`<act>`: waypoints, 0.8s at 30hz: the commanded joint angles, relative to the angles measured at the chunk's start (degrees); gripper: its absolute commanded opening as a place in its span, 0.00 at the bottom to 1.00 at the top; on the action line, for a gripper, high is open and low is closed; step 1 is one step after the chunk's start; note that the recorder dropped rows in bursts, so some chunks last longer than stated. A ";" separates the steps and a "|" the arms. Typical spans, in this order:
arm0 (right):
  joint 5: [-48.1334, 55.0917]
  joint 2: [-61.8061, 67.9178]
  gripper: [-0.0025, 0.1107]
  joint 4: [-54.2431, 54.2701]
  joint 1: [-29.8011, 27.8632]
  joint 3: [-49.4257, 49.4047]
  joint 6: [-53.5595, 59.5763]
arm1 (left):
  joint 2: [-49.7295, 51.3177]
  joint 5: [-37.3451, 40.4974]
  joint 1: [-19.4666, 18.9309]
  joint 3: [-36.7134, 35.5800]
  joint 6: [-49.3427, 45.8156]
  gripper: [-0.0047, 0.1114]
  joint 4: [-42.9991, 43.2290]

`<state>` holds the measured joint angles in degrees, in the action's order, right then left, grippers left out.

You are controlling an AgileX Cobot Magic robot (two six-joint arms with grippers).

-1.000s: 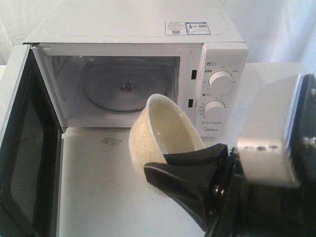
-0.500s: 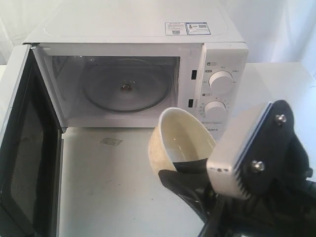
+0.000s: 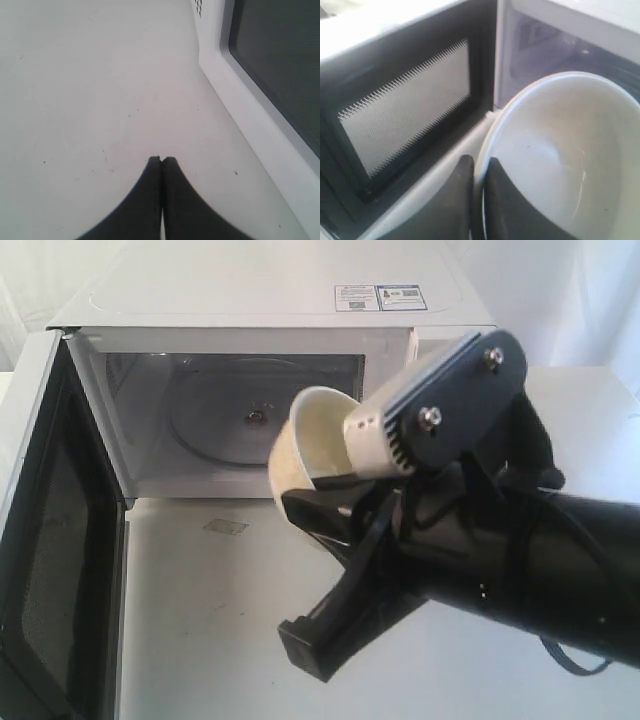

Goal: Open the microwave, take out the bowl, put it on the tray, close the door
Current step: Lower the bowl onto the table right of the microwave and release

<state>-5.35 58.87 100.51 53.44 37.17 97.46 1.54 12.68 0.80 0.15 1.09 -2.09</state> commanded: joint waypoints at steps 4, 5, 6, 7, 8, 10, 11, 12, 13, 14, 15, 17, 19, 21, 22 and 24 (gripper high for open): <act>31.09 1.07 0.02 -25.51 -10.33 5.33 -15.96 | -0.36 0.20 -0.15 -0.15 0.17 0.04 -0.46; 37.01 1.84 0.02 -33.81 -11.47 7.22 -24.56 | -0.36 0.20 -0.15 -0.15 0.17 0.04 -0.46; 39.95 2.51 0.02 -41.14 -12.32 8.56 -31.81 | -0.36 0.20 -0.15 -0.15 0.17 0.04 -0.46; 41.44 3.36 0.02 -50.34 -13.09 10.01 -41.81 | -0.36 0.20 -0.15 -0.15 0.17 0.04 -0.46; 41.53 3.80 0.02 -56.25 -13.50 10.65 -47.83 | -0.36 0.20 -0.15 -0.15 0.17 0.04 -0.46; 42.92 4.47 0.02 -71.26 -14.15 11.52 -60.69 | -0.36 0.20 -0.15 -0.15 0.17 0.04 -0.46; 44.60 4.77 0.02 -78.18 -14.15 11.75 -65.02 | -0.36 0.20 -0.15 -0.15 0.17 0.04 -0.46; 47.32 5.32 0.02 -83.41 -14.15 11.76 -69.96 | -0.36 0.20 -0.15 -0.15 0.17 0.04 -0.46; 50.84 5.96 0.02 -87.17 -14.15 11.76 -74.60 | -0.36 0.20 -0.15 -0.15 0.17 0.04 -0.46; 54.71 6.58 0.02 -89.46 -14.15 11.65 -78.18 | -0.36 0.20 -0.15 -0.15 0.17 0.04 -0.46; 58.06 7.37 0.02 -92.34 -14.15 11.41 -81.00 | -0.36 0.20 -0.15 -0.15 0.17 0.04 -0.46; 62.21 8.84 0.02 -97.53 -14.15 11.30 -85.06 | -0.36 0.20 -0.15 -0.15 0.17 0.04 -0.46; 62.22 9.74 0.02 -103.25 -14.15 11.30 -87.80 | -0.36 0.20 -0.15 -0.15 0.17 0.04 -0.46; 61.36 10.30 0.02 -108.71 -14.15 11.30 -90.75 | -0.36 0.20 -0.15 -0.15 0.17 0.04 -0.46; 60.65 10.54 0.02 -111.68 -14.15 11.30 -92.37 | -0.36 0.20 -0.15 -0.15 0.17 0.04 -0.46; 58.61 11.02 0.02 -115.18 -14.15 11.30 -96.31 | -0.36 0.20 -0.15 -0.15 0.17 0.04 -0.46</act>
<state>55.81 69.42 -8.15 39.64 48.38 6.73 1.54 12.68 0.80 0.15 1.09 -2.09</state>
